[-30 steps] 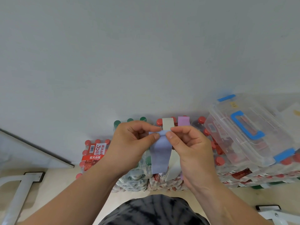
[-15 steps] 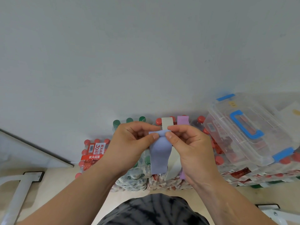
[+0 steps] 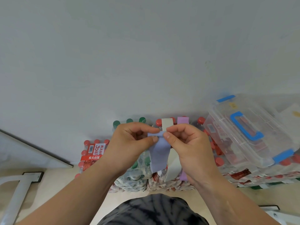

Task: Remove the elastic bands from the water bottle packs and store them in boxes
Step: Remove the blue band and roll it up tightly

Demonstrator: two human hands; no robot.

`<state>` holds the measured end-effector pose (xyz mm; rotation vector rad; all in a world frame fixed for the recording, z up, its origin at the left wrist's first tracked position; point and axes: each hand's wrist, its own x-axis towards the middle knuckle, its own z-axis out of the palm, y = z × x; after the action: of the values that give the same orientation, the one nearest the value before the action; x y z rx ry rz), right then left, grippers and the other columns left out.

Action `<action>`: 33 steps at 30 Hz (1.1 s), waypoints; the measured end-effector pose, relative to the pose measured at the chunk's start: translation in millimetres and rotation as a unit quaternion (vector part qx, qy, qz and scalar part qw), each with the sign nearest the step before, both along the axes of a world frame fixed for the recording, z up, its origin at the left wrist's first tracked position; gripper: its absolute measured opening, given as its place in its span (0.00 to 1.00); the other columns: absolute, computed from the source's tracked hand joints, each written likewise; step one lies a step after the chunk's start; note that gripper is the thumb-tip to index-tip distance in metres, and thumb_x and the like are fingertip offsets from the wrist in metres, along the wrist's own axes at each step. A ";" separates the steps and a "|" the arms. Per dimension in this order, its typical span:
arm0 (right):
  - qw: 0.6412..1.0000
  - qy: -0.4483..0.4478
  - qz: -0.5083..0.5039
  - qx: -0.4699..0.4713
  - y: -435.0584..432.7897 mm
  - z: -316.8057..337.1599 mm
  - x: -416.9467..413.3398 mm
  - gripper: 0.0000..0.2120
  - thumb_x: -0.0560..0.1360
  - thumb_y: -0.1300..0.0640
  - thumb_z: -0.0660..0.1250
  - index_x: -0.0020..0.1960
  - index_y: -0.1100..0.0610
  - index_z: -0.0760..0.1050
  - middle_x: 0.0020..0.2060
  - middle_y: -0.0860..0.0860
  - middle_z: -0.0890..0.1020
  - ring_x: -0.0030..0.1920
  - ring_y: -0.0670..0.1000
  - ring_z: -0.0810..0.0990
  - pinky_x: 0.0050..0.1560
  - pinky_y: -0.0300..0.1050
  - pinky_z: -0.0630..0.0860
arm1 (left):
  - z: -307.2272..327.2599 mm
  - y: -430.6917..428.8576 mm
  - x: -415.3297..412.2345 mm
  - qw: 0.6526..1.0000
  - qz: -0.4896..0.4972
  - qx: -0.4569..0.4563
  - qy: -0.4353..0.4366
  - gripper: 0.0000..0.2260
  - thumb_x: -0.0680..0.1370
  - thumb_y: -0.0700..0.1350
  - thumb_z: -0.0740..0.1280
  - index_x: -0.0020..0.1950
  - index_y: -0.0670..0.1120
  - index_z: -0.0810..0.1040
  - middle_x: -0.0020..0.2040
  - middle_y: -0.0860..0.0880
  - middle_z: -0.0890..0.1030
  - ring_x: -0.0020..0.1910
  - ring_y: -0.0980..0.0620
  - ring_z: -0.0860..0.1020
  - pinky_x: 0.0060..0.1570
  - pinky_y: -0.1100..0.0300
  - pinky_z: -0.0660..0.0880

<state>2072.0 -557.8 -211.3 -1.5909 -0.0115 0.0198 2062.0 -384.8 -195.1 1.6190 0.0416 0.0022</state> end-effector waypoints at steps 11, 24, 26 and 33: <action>0.999 0.016 0.028 0.016 -4.5 1.6 1.4 0.10 0.75 0.57 0.76 0.51 0.43 0.83 0.41 0.51 0.88 0.44 0.54 0.88 0.44 0.49 0.84 | -0.8 -1.4 4.9 1.000 -0.007 0.011 -0.012 0.14 0.74 0.34 0.74 0.44 0.55 0.88 0.40 0.46 0.86 0.40 0.46 0.83 0.44 0.59 0.80; 1.000 -0.004 0.026 0.004 -4.8 -2.2 6.3 0.12 0.75 0.60 0.76 0.47 0.43 0.85 0.42 0.48 0.88 0.44 0.50 0.87 0.48 0.47 0.84 | 1.1 -1.4 5.6 1.000 -0.024 -0.013 0.014 0.15 0.75 0.32 0.73 0.47 0.52 0.88 0.45 0.48 0.88 0.47 0.49 0.86 0.46 0.62 0.81; 0.999 0.012 0.029 0.020 -4.6 -1.8 5.8 0.11 0.75 0.59 0.76 0.51 0.43 0.83 0.41 0.52 0.88 0.45 0.56 0.87 0.47 0.52 0.84 | 1.2 -2.2 6.7 1.000 -0.007 -0.005 0.004 0.17 0.74 0.32 0.73 0.46 0.55 0.88 0.44 0.49 0.88 0.45 0.50 0.86 0.45 0.63 0.80; 1.000 0.004 0.026 0.011 -5.5 -2.0 7.5 0.09 0.76 0.59 0.76 0.47 0.44 0.85 0.42 0.47 0.88 0.44 0.47 0.87 0.46 0.39 0.82 | -0.2 -2.2 7.0 1.000 -0.001 -0.006 0.018 0.15 0.73 0.32 0.75 0.46 0.53 0.88 0.44 0.48 0.87 0.46 0.48 0.85 0.45 0.62 0.81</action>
<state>2079.5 -563.3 -213.3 -1.5691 -0.0469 0.0672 2069.0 -387.0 -195.3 1.6073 0.0675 -0.0296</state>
